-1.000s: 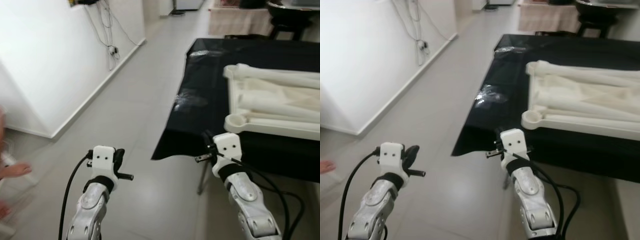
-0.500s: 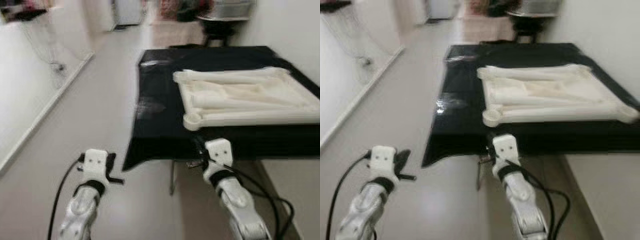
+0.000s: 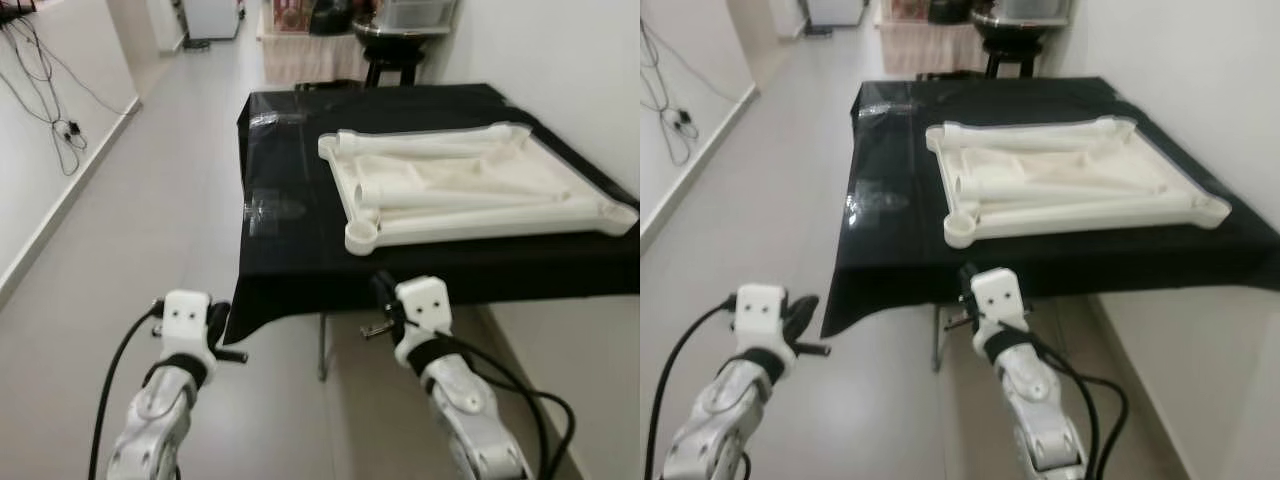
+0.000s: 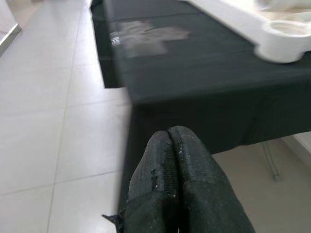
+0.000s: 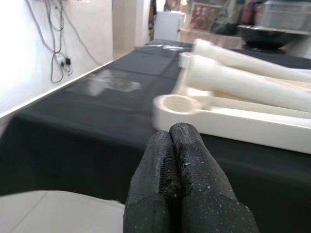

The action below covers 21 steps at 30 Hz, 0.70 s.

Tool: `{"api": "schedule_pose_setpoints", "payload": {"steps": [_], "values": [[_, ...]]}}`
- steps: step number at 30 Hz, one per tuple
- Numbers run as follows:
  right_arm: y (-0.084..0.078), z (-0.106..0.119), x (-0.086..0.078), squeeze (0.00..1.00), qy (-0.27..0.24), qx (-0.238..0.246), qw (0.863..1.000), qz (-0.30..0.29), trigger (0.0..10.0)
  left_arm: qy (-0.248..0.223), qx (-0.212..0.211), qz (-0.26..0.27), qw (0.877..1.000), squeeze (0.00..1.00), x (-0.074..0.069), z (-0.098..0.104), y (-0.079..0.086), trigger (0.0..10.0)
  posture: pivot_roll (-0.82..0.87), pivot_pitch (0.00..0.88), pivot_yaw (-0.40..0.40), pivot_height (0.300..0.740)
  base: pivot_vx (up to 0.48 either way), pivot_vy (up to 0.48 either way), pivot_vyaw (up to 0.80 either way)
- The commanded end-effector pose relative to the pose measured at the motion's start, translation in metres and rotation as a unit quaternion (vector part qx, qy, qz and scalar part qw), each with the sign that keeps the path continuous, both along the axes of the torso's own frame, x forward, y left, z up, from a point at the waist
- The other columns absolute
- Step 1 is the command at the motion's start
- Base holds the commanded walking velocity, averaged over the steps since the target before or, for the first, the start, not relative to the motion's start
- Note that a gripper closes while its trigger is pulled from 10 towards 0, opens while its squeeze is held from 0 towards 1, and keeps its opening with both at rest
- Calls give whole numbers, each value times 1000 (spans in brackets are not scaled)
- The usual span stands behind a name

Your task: Building children table

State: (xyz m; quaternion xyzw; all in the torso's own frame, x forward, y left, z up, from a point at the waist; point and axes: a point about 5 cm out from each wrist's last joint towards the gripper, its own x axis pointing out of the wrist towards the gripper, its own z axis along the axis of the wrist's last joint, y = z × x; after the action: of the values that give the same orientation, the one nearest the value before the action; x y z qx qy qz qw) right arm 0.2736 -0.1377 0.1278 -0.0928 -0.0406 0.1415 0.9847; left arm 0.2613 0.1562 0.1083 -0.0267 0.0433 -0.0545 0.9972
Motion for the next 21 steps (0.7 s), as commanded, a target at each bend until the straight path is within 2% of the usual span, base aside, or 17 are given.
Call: {"api": "schedule_pose_setpoints", "payload": {"steps": [1,15,21], "values": [[-2,-3,-1,0,1,-6,1000,4,10000,6,-5,-8,1000,0,-1,-1,-4,10000,-17,30,31,740,0,-480,0],[0,-4,-1,0,6,-9,1000,23,10000,9,-4,-10,1000,0,0,-1,-7,10000,-18,26,25,740,0,-430,0],[0,-4,0,0,6,-10,1000,27,10000,12,4,-2,1000,0,1,-1,-6,10000,-21,26,27,740,0,0,0]]}}
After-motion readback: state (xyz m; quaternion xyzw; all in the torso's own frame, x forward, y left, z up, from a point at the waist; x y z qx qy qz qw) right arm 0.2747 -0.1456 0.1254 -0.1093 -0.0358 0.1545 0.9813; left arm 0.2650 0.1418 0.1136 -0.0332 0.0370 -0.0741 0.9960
